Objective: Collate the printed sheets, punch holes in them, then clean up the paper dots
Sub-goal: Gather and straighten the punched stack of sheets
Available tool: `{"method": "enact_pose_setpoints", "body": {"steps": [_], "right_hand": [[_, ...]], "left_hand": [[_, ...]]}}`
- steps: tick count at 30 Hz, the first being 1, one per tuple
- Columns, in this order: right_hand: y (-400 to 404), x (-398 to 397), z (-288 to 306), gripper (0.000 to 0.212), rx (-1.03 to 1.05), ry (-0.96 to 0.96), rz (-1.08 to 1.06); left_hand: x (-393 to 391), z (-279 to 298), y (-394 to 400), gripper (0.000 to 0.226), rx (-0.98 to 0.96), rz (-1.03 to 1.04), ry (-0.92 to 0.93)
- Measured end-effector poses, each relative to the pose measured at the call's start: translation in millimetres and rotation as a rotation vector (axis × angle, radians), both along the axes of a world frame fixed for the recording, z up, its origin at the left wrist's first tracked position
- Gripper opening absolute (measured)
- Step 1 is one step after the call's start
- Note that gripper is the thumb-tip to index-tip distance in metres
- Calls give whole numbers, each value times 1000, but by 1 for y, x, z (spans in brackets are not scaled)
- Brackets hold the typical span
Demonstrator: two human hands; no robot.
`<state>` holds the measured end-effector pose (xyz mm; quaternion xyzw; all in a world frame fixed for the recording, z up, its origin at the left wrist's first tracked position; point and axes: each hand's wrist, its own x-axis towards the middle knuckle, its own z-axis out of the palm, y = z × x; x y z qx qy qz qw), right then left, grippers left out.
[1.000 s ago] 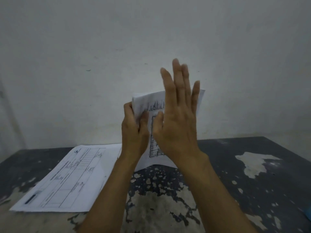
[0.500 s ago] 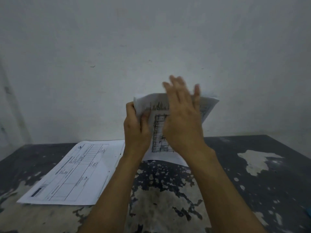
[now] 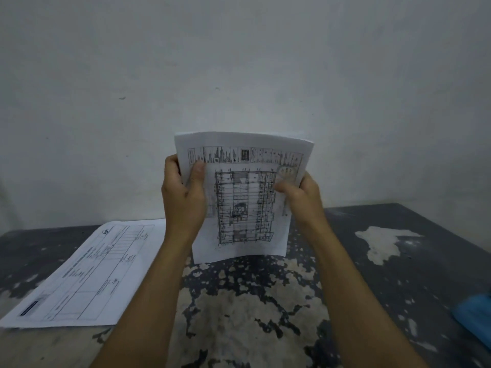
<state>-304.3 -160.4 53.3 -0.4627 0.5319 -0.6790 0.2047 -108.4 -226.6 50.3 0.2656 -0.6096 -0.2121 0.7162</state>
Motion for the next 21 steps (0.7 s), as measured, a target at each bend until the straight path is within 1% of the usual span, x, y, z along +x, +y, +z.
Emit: {"method": "enact_pose_setpoints", "body": {"steps": [1, 2, 3, 5, 6, 8, 9, 11, 12, 13, 16, 17, 19, 20, 21], "right_hand": [[-3, 1, -8, 28, 29, -41, 11], [-4, 3, -15, 25, 40, -79, 13], [-5, 6, -20, 27, 34, -112, 12], [-6, 11, -27, 45, -22, -162, -34], [-6, 15, -28, 52, -69, -197, -94], [-5, 20, -32, 58, -131, -259, -209], [-6, 21, -34, 56, -121, -258, -195], [-6, 21, -36, 45, -27, -205, -36], [-7, 21, -36, 40, 5, -192, 6], [-8, 21, -35, 39, 2, -206, -4], [-9, 25, -32, 57, -95, -203, -229], [-11, 28, -33, 58, -108, -171, -229], [-13, 38, -36, 54, -99, -103, -138], [-14, 44, -38, 56, -107, -112, -133], [-15, 47, -39, 62, -132, -143, -166]], "left_hand": [[0, -2, -1, 18, 17, 2, -10], [0, -4, -3, 16, 28, 11, -19], [0, -5, -4, 13, 32, 18, -24], [0, -6, -5, 12, 33, 22, -20], [-1, -8, -6, 16, 38, 21, -12], [-3, -13, -6, 24, 62, 15, 1], [-5, -17, -7, 25, 78, 8, 7], [-7, -23, -8, 27, 114, 2, 35], [-7, -25, -10, 29, 131, 4, 54], [-7, -26, -11, 31, 147, 9, 69], [-7, -24, -13, 25, 169, 22, 61], [-7, -23, -13, 21, 169, 23, 54], [-6, -21, -14, 19, 185, 35, 59], [-5, -20, -14, 20, 206, 39, 60], [-4, -19, -15, 22, 227, 40, 52]]}}
